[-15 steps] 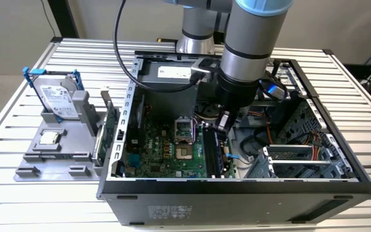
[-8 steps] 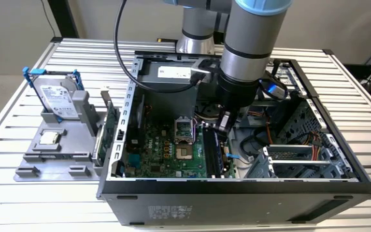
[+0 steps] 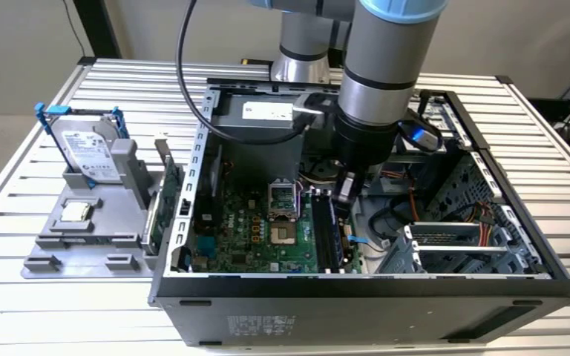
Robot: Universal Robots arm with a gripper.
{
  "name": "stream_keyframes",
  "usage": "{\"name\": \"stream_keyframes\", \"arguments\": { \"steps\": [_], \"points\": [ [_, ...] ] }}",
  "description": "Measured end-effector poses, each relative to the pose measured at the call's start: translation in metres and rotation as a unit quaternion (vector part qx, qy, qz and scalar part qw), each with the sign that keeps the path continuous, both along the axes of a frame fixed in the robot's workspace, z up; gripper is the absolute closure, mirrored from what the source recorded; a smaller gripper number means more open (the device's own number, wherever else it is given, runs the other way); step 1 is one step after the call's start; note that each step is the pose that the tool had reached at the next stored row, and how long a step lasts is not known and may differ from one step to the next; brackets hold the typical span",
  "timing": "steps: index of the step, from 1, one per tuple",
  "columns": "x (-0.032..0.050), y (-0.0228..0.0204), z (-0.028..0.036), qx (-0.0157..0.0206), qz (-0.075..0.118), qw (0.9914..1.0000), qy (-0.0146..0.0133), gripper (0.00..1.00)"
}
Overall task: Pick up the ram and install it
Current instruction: 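Press down the ram until it locks into place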
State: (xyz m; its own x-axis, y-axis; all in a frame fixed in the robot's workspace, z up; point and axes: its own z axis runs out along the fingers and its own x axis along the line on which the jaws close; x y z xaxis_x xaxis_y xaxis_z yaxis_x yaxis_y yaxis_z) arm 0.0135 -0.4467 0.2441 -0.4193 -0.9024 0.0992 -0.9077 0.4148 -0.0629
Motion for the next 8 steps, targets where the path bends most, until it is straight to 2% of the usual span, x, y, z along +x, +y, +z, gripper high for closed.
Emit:
{"name": "stream_keyframes", "arguments": {
  "steps": [5, 8],
  "points": [
    [0.0000, 0.0000, -0.0014, -0.0007, 0.031, 0.99953, 0.0000, 1.00],
    [0.0000, 0.0000, -0.0029, -0.0009, 0.055, 0.99847, 0.0003, 1.00]
  ]
}}
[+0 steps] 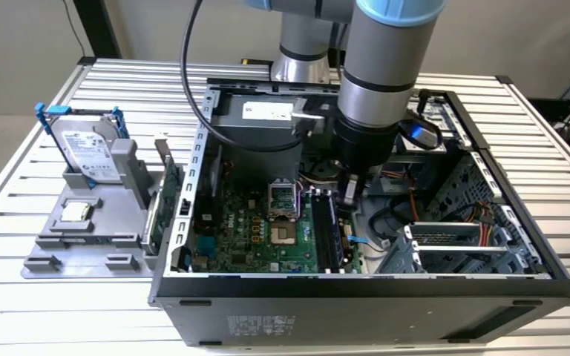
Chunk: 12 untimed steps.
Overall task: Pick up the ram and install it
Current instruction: 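Press down the ram until it locks into place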
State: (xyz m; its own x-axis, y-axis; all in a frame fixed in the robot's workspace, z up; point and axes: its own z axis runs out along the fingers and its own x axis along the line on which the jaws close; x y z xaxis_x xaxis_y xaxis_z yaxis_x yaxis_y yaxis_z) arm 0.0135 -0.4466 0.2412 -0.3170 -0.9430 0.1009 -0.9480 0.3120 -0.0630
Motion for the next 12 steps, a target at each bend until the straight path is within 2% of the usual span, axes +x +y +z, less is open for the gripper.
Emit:
{"name": "stream_keyframes", "arguments": {
  "steps": [4, 6, 9, 10, 12],
  "points": [
    [0.0000, 0.0000, -0.0012, -0.0002, 0.030, 0.99954, 0.0020, 1.00],
    [0.0000, 0.0000, -0.0015, 0.0001, 0.041, 0.99913, 0.0054, 1.00],
    [0.0000, 0.0001, -0.0019, -0.0013, 0.055, 0.99836, 0.0142, 1.00],
    [-0.0001, 0.0000, -0.0021, -0.0019, 0.062, 0.99794, 0.0157, 1.00],
    [0.0000, 0.0000, -0.0033, -0.0022, 0.080, 0.99666, 0.0162, 1.00]
  ]
}}
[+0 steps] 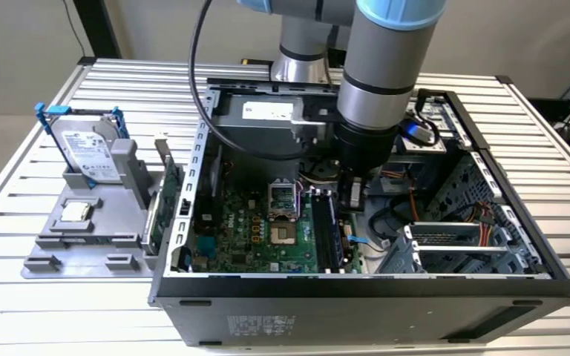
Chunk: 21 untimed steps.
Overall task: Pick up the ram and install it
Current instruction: 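Press down the ram until it locks into place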
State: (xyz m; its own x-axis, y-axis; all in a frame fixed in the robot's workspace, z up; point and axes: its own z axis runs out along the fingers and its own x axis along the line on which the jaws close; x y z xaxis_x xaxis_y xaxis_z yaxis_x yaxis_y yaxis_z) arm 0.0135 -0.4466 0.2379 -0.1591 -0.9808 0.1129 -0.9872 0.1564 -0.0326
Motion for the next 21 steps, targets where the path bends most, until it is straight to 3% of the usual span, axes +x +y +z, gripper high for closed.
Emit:
{"name": "stream_keyframes", "arguments": {
  "steps": [3, 5, 8, 10, 13, 15, 18, 21],
  "points": [
    [0.0000, 0.0000, -0.0014, -0.0001, 0.027, 0.99964, 0.0001, 1.00],
    [0.0000, 0.0000, -0.0016, -0.0001, 0.046, 0.99895, 0.0001, 1.00],
    [0.0000, 0.0000, -0.0020, 0.0000, 0.073, 0.99736, 0.0000, 1.00],
    [0.0000, 0.0000, -0.0020, 0.0001, 0.092, 0.99579, -0.0001, 1.00],
    [0.0000, 0.0000, -0.0019, 0.0000, 0.119, 0.99295, 0.0000, 1.00],
    [0.0000, 0.0000, -0.0019, 0.0000, 0.137, 0.99062, 0.0000, 1.00],
    [0.0000, 0.0000, -0.0019, 0.0000, 0.162, 0.98673, -0.0001, 1.00],
    [0.0000, 0.0000, -0.0020, -0.0001, 0.188, 0.98216, -0.0001, 1.00]
  ]
}}
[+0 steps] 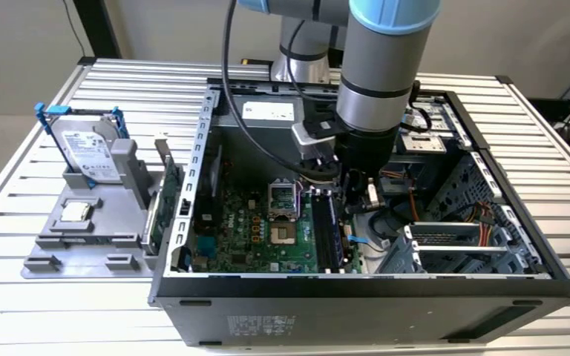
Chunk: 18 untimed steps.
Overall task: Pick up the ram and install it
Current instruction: 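Press down the ram until it locks into place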
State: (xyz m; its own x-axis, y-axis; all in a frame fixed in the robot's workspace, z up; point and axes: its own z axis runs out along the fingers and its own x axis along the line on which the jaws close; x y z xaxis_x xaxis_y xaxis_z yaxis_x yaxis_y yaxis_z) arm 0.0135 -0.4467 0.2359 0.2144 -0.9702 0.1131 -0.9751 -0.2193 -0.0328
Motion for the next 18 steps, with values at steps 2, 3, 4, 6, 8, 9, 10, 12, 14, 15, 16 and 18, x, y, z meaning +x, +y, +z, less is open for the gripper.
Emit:
{"name": "stream_keyframes", "arguments": {
  "steps": [2, 3, 4, 6, 8, 9, 10, 12, 14, 15, 16, 18],
  "points": [
    [0.0000, 0.0000, 0.0000, 0.0000, 0.001, 1.00000, 0.0000, 1.00],
    [0.0000, 0.0000, -0.0001, 0.0000, 0.001, 1.00000, -0.0001, 1.00],
    [0.0000, -0.0001, -0.0005, 0.0000, 0.001, 1.00000, -0.0001, 1.00],
    [-0.0001, -0.0002, -0.0041, 0.0000, 0.002, 1.00000, 0.0000, 1.00],
    [-0.0003, -0.0002, -0.0079, 0.0001, 0.002, 1.00000, 0.0000, 1.00],
    [-0.0009, -0.0002, -0.0096, 0.0001, 0.002, 1.00000, -0.0001, 1.00],
    [-0.0020, -0.0003, -0.0115, 0.0001, 0.001, 1.00000, -0.0001, 1.00],
    [-0.0024, 0.0012, -0.0126, -0.0007, -0.002, 1.00000, 0.0001, 1.00],
    [-0.0020, 0.0011, -0.0129, -0.0012, -0.003, 0.99999, 0.0023, 1.00],
    [-0.0021, 0.0011, -0.0142, -0.0016, -0.006, 0.99998, 0.0027, 1.00],
    [-0.0022, 0.0010, -0.0156, -0.0020, -0.010, 0.99994, 0.0029, 1.00],
    [-0.0022, 0.0009, -0.0192, -0.0021, -0.018, 0.99983, 0.0029, 1.00]
  ]
}}
